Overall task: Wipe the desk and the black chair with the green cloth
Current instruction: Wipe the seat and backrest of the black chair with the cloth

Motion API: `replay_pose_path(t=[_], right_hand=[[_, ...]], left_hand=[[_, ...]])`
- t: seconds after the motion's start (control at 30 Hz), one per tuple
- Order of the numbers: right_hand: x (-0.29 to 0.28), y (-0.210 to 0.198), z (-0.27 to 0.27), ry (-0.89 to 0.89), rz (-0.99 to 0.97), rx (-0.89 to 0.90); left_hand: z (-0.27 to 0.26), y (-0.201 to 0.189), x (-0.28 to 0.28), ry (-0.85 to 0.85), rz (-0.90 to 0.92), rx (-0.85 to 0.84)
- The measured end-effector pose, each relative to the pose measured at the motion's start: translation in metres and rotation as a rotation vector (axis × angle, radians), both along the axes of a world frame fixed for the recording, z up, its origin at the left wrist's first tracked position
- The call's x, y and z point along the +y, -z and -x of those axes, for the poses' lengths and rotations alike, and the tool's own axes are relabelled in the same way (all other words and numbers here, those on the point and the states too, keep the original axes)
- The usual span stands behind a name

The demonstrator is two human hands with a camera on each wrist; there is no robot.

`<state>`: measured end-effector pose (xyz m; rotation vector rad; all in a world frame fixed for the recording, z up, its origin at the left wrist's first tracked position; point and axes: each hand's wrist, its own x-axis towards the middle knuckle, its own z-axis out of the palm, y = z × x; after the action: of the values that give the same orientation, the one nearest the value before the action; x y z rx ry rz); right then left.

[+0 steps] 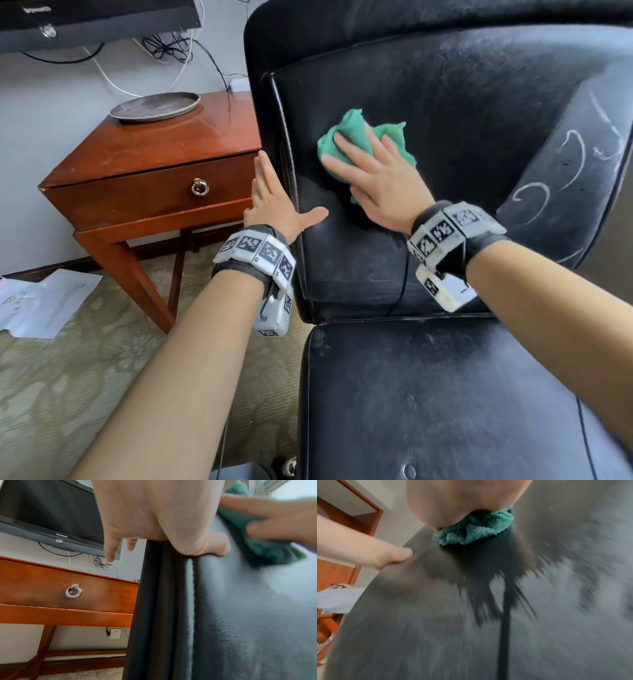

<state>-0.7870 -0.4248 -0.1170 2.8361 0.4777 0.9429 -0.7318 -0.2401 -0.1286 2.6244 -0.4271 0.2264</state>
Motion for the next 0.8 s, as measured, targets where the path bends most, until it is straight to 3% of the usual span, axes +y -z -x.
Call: replay_pose_path(t=[0.13,0.2,0.43,0.6,0.7,0.8], right_hand=[[-0.021,0.048,0.029,0.015,0.094,0.096],[-0.035,0.051,0.038,0.04,0.103,0.091],[-0.1,-0.034,0.05,0.413,-0.322,-0.158],[-0.14,-0.086,0.045,0.569,-0.677,-0.315],[-0.123,-0.082,0.034,0.545,-0.68,-0.322],[-0.081,-0.058,0.027,0.41,-0.587,-0.244]], left_hand=[[-0.001,0.0,-0.003,-0.015,-0.013,-0.011],[0.0,0.0,-0.004,-0.011,0.003,-0.004],[0.002,-0.003,-0.005,-0.014,0.039,0.038],[0.004,-0.005,-0.008,-0.045,0.007,0.041],[0.004,-0.005,-0.008,-0.042,0.027,0.061],[0.004,-0.006,-0.006,-0.038,0.039,0.081]])
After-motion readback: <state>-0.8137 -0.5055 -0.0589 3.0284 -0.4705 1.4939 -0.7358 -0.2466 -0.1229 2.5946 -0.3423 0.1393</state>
